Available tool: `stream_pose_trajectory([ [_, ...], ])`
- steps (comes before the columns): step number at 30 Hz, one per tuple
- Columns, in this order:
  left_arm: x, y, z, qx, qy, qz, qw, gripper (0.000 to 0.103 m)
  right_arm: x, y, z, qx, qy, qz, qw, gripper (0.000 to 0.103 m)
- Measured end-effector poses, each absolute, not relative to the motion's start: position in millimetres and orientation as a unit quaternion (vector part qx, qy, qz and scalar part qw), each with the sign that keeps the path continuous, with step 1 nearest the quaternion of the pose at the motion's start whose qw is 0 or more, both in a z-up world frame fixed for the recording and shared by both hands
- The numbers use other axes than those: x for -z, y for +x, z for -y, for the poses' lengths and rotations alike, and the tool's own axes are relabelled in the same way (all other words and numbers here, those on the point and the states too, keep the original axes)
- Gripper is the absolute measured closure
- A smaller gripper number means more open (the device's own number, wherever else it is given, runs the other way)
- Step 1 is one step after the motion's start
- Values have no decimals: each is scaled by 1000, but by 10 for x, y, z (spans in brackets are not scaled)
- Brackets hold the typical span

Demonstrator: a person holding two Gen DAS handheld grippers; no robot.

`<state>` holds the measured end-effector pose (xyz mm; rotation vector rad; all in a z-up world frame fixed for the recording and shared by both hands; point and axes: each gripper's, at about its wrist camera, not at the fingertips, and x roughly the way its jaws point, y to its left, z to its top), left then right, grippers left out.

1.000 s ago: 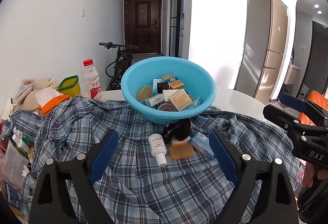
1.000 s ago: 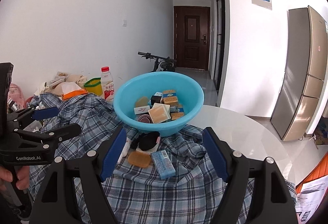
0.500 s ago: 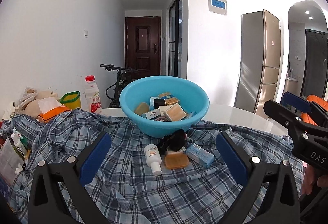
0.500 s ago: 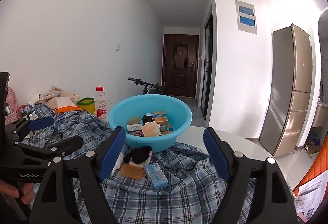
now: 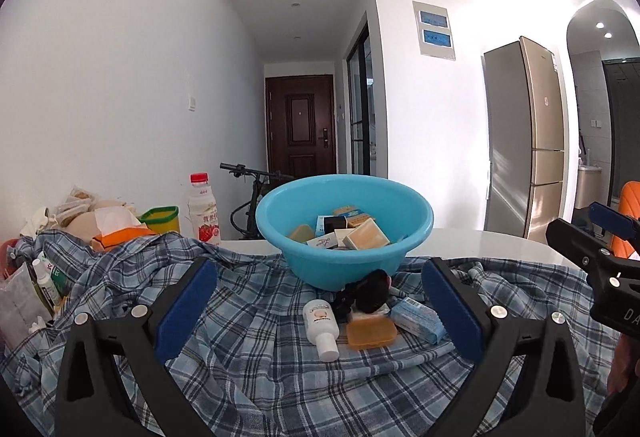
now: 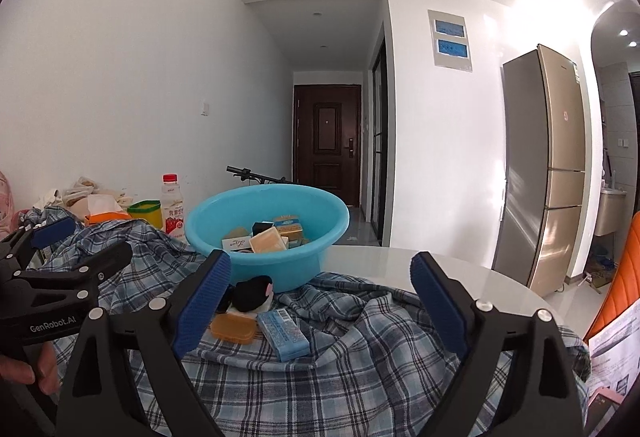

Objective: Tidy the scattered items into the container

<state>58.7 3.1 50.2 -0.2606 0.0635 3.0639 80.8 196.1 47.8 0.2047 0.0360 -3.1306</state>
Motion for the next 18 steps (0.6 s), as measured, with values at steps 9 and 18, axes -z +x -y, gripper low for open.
stream_pose_trajectory([
  [9,-342,494,-65,-996,-90,-1,28,0,-291,734,-1886,999,48,-9,-1,11],
  [18,-216,397,-83,-995,-98,20,29,0,-210,723,-1803,999,29,-14,0,6],
])
